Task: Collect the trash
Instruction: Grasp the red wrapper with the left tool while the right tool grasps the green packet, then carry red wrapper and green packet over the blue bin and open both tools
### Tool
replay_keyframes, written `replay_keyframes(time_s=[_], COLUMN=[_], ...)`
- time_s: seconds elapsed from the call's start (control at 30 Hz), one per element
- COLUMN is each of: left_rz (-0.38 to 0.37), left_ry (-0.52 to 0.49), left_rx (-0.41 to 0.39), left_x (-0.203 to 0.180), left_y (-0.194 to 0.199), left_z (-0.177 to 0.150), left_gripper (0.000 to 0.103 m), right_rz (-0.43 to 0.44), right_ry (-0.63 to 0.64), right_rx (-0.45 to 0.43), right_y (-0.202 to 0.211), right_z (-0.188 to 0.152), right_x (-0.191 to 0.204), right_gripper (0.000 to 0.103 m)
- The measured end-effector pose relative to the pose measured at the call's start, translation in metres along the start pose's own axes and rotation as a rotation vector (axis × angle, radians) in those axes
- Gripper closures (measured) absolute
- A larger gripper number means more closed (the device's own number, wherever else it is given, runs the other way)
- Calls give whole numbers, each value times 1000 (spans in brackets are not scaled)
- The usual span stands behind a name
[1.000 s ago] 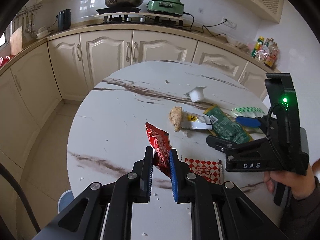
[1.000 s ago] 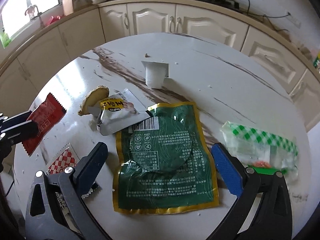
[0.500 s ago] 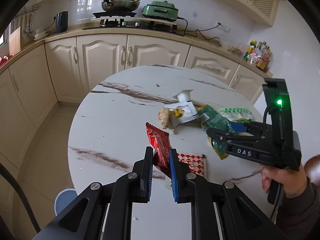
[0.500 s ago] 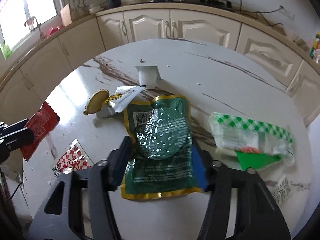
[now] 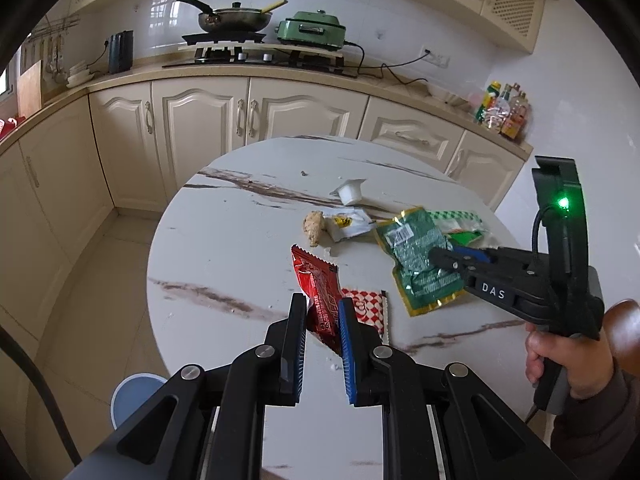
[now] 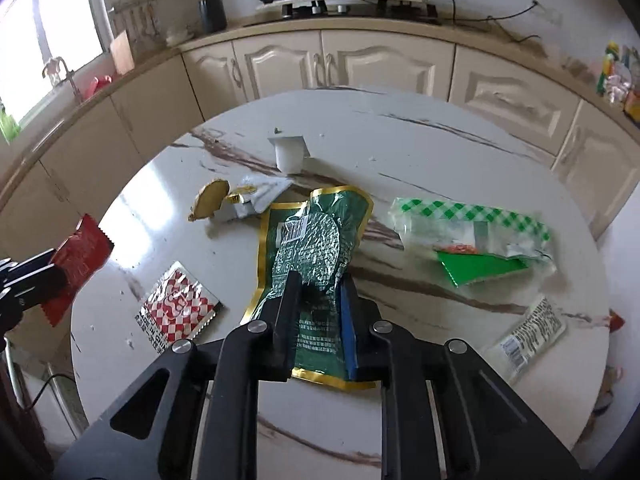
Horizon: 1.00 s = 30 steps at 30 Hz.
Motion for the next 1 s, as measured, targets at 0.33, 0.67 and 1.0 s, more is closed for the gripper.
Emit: replay_keyframes(time_s=[0.33, 0.67, 1.0], left_rz=[-24, -62, 79], left_ry=[18, 48, 156], left_rx=[-22, -102, -208], left_x=[6, 29, 119], left_y=[26, 63, 155], left_z=[-6, -16, -51], left_gripper=[91, 91, 91], right_rz=[-48, -34, 157], right_ry=[77, 150, 331], right_rx=[-144, -272, -342], right_y=[45, 104, 124], right_z=[-3, 6, 15], right_x=[42, 96, 237], right_gripper=[96, 97, 97])
Point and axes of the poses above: each gripper's, at about its wrist camera, not at the fingertips, and y roughly against the way its jaws point, x to its left, z to its top, the point moved 5 cm from there along -y, roughly the way its jaws point, and after that the axes turned 5 degrees about -y, right-handed, at the moved point
